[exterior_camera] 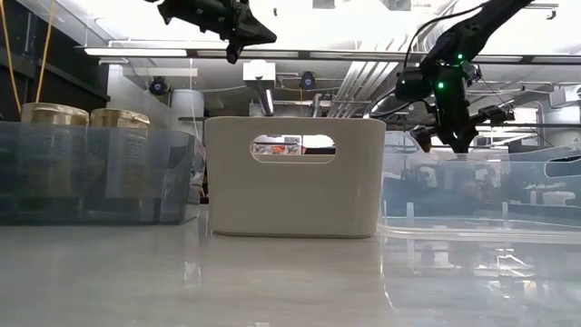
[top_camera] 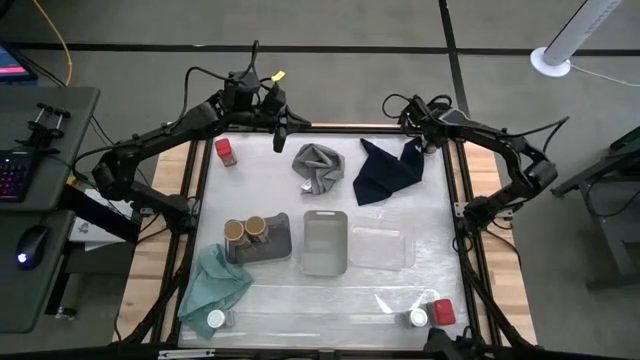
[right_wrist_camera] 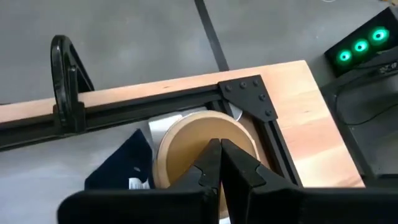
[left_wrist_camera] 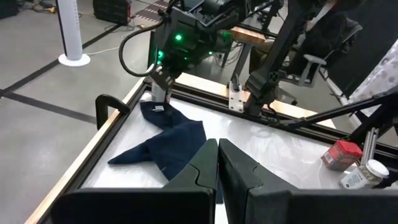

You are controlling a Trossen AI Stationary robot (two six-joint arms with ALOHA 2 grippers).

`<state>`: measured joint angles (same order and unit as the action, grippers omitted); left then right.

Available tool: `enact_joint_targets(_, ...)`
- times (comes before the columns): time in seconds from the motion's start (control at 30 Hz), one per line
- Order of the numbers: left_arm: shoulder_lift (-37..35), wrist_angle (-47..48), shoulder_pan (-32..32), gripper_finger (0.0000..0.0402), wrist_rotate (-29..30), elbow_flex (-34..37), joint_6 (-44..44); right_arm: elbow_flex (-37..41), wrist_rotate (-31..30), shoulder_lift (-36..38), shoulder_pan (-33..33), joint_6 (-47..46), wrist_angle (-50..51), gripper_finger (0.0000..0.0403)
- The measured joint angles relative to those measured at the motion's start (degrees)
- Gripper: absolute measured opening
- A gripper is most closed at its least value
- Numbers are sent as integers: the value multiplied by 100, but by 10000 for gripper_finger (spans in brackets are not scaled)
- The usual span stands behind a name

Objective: Sort spices by type
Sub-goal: Put the gold seasoning bottle into the black bin

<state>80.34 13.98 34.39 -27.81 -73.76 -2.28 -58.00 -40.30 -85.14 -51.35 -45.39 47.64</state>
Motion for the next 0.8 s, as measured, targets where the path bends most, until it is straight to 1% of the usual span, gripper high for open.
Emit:
enact_joint_targets(0.1,0,0,0,0,0,0,0,0,44,0,6,172,112,0)
enact_joint_targets(0.2,0,24,1,0,0,0,13,-11,240,14,56,222,400,0)
enact_joint_targets(0.33,0,39,33,0,0,0,94,-17,267,18,372,233,919,0)
enact_joint_targets(0.57,0,39,129,0,-2,0,98,-17,517,64,1263,-24,1871,0)
enact_joint_targets(0.7,0,39,133,0,-2,0,103,-8,854,175,1870,-419,2415,0)
enact_joint_targets(0.8,0,39,133,0,-3,0,103,-4,1153,287,2306,-766,2628,0)
